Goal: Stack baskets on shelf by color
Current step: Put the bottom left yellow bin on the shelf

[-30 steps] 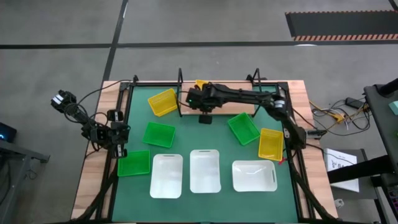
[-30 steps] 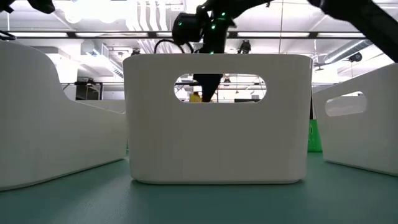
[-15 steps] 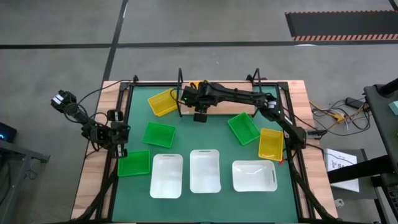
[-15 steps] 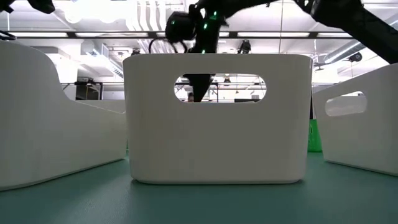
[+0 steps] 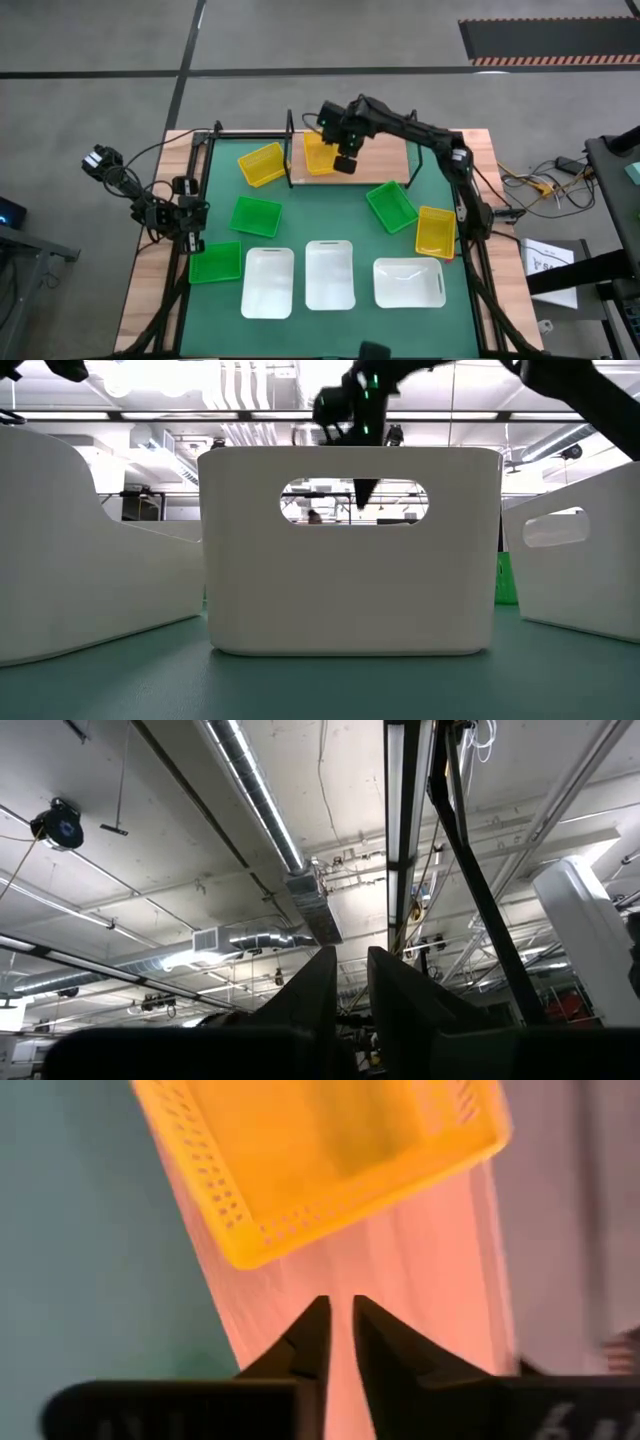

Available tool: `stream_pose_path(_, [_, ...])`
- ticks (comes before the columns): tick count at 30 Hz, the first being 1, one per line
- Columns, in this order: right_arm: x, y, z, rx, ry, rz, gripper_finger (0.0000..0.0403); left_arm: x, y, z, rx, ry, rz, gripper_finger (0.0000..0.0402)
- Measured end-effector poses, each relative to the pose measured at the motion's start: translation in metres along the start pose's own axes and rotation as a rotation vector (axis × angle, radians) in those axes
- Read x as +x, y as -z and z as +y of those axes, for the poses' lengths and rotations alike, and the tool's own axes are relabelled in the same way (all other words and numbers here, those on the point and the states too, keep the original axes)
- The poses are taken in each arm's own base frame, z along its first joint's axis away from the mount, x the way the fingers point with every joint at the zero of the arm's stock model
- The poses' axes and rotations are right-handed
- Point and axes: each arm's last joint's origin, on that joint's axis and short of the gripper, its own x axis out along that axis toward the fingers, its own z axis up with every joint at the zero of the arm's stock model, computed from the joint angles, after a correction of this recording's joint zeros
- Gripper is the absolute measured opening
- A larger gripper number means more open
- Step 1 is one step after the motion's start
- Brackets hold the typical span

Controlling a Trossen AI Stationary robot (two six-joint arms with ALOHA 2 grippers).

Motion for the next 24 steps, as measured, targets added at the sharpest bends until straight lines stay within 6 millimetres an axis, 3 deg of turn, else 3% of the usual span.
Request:
stream_pose_path(4, [0.030,0.004,-0.021,0.053,-0.039,-0.019,0.0012,0.000,0.000,0.000,0.000,0.000,0.000,0.0044])
stream_pose_path(10, [0.057,0.008,-0.027,0.064,-0.029,-0.044,0.0010,0.000,0.000,0.000,0.001,0.000,0.000,0.0044])
stream_pose_path(18, [0.058,-0.005,-0.013,0.017,-0.059,-0.154,0.0009,0.000,0.000,0.000,0.001,-0.001,-0.001,0.0044])
stream_pose_path(24, [0.053,-0.007,-0.017,0.026,-0.048,-0.171,0.0009,0.000,0.000,0.000,0.001,-0.001,-0.001,0.0044])
